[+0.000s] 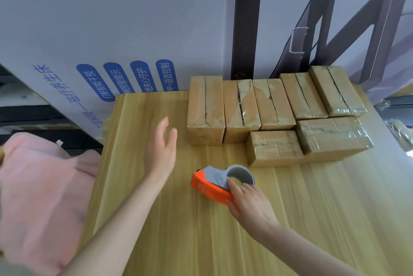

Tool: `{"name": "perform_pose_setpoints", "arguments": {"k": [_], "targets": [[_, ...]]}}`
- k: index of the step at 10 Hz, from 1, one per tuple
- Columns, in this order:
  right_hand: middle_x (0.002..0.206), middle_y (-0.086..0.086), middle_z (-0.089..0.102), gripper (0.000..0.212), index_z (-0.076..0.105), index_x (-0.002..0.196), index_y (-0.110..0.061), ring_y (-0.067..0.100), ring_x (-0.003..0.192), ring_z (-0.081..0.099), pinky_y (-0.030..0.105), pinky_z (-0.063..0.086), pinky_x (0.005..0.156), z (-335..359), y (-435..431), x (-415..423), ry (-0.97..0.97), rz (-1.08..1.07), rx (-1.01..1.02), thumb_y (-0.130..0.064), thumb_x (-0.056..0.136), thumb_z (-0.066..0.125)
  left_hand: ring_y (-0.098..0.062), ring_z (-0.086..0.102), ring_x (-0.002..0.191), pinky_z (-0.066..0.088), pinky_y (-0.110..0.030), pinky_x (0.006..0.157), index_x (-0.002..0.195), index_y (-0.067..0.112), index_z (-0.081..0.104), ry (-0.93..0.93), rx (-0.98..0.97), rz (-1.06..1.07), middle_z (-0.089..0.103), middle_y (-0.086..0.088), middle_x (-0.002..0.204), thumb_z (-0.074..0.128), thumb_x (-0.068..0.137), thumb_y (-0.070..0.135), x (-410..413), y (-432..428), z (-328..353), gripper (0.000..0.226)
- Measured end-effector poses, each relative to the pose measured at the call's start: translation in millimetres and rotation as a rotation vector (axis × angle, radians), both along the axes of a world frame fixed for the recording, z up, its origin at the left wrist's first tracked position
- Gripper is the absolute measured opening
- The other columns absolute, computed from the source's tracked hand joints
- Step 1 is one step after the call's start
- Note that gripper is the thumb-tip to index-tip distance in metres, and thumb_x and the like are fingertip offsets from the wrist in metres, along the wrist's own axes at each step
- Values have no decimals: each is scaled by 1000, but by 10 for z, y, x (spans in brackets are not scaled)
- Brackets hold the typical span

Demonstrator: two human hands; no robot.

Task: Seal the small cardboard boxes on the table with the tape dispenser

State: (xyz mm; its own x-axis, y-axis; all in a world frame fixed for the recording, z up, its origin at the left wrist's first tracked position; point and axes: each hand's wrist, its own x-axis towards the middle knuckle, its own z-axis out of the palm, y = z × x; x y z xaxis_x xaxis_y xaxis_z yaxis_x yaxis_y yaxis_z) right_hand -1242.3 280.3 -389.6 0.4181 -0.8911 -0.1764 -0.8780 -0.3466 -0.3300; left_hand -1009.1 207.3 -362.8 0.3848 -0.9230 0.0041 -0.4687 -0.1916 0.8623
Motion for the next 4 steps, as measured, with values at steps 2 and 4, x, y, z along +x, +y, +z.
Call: {"name": "perform_pose_setpoints", "arguments": {"k": [2,4], "targets": [[125,2,59,56,21,151,-13,23,120,47,30,27,106,-350,0,47,264,158,19,-18,98,37,-14,49,127,40,-37,106,132,20,53,-131,132,-57,54,5,136,51,98,24,-79,876,55,35],[127,-4,57,35,55,126,-25,21,122,43,28,29,101,66,-17,-86,236,171,-21,-30,95,39,-12,46,126,35,-23,92,133,26,52,-335,182,-74,53,8,138,47,98,31,-368,1133,461,36]]}}
